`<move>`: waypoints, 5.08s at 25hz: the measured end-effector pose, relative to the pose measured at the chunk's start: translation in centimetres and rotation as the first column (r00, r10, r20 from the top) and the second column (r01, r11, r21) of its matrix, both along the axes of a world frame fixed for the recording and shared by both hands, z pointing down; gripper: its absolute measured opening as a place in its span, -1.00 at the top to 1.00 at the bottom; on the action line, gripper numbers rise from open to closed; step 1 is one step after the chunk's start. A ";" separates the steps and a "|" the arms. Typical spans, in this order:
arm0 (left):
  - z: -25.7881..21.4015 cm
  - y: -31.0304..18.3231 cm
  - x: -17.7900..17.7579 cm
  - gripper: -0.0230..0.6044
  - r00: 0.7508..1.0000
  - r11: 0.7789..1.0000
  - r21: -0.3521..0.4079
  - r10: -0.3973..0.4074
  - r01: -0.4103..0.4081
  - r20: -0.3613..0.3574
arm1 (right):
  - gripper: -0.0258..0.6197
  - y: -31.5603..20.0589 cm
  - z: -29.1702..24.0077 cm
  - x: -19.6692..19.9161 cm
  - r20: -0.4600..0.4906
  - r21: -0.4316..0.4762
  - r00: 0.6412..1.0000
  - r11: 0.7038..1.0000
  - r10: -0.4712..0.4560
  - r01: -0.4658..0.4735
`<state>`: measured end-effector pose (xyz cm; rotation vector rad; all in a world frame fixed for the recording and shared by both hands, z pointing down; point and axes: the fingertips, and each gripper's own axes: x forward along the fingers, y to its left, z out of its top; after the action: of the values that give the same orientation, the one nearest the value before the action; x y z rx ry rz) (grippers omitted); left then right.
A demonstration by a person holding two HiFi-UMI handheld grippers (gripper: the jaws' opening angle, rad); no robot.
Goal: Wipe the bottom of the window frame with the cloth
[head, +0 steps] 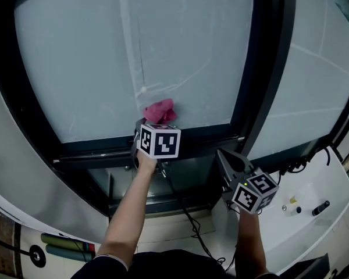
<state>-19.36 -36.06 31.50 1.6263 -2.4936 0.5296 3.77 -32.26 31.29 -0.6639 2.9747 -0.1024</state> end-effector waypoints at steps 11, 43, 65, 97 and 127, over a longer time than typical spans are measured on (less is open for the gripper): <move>8.2 -2.1 -0.5 0.67 0.984 0.971 -0.170 -0.176 0.170 -0.019 | 0.92 -2.8 2.7 3.3 -0.019 -0.062 1.000 0.998 -0.020 0.019; 10.8 -17.3 18.3 0.68 0.982 0.924 -0.339 0.188 -0.177 0.000 | 0.92 -8.0 3.6 16.9 0.005 -0.101 0.965 0.960 0.263 -0.262; 10.9 -18.8 22.6 0.69 0.951 0.890 -0.362 0.307 -0.276 0.030 | 0.92 -7.2 3.6 20.6 -0.005 -0.102 0.929 0.924 0.369 -0.368; 10.9 -4.0 0.3 0.69 0.998 0.933 -0.354 -0.059 0.061 0.016 | 0.92 -2.2 3.8 4.2 -0.005 -0.098 1.000 0.995 0.028 -0.028; 0.5 18.2 -6.2 0.67 0.977 0.974 0.146 0.189 -0.174 -0.096 | 0.92 10.7 0.0 -15.4 -0.025 0.031 0.990 0.989 -0.142 0.142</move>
<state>-25.53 -17.87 31.96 1.8925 -2.3629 0.2835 -11.62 -21.58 31.34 -0.4517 3.0356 -0.0560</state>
